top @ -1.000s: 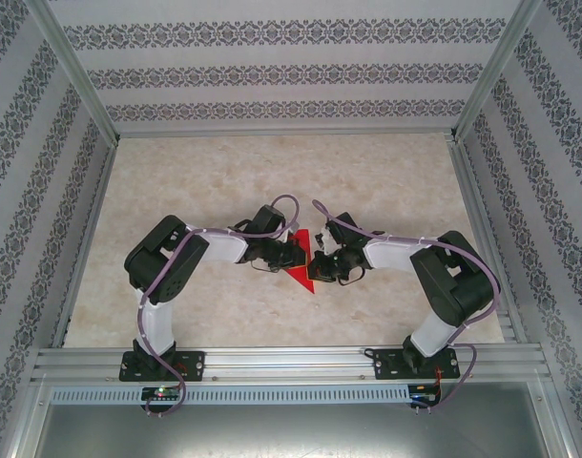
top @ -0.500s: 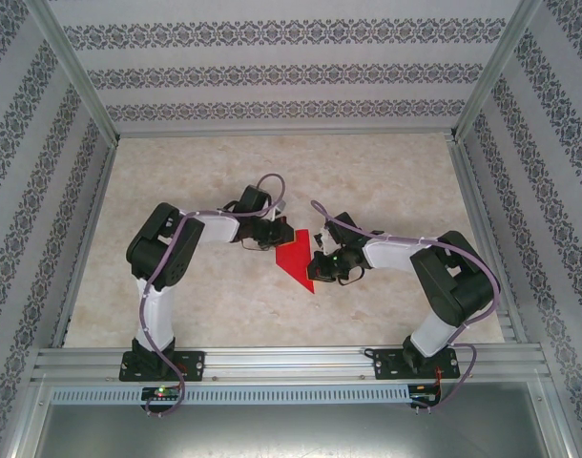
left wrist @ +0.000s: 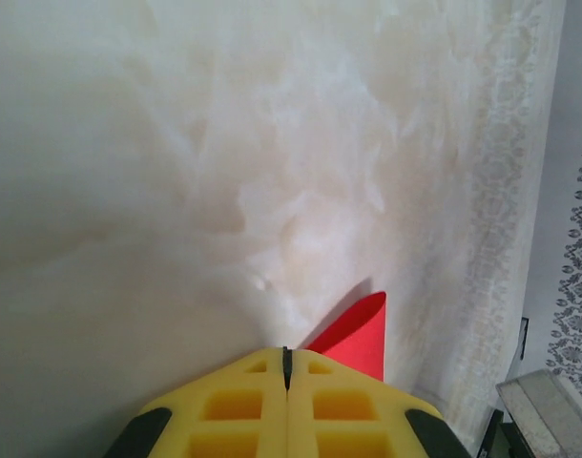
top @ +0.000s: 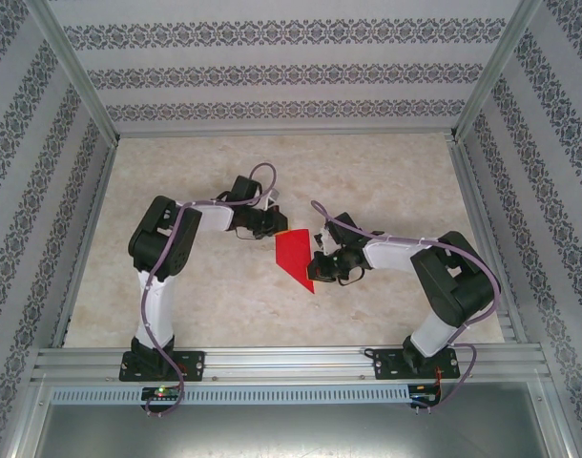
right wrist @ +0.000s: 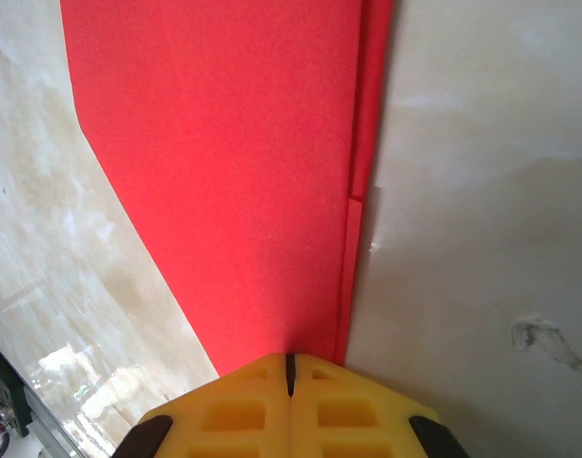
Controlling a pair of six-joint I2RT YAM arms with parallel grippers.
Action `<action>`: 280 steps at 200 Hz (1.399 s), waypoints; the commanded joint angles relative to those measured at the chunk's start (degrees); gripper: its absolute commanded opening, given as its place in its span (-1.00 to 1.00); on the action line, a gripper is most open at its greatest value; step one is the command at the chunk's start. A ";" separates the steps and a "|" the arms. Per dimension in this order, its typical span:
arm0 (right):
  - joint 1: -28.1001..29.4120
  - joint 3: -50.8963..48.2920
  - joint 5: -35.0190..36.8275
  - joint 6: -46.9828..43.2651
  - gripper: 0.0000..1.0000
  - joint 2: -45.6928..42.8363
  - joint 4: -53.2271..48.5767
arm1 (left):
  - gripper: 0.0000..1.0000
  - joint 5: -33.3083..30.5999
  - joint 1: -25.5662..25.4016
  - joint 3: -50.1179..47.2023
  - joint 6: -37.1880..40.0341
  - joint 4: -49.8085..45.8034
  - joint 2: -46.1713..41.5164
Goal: Fold a paper plane with a square sheet of paper (fold left side to right side)
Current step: Fourth fold the wing at the center of the table, then turn over the paper at the center of the table.
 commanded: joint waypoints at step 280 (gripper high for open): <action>-5.28 2.60 -2.96 -6.24 -0.61 0.01 11.18 | -0.05 -10.49 -7.10 -20.62 -11.95 2.91 -21.78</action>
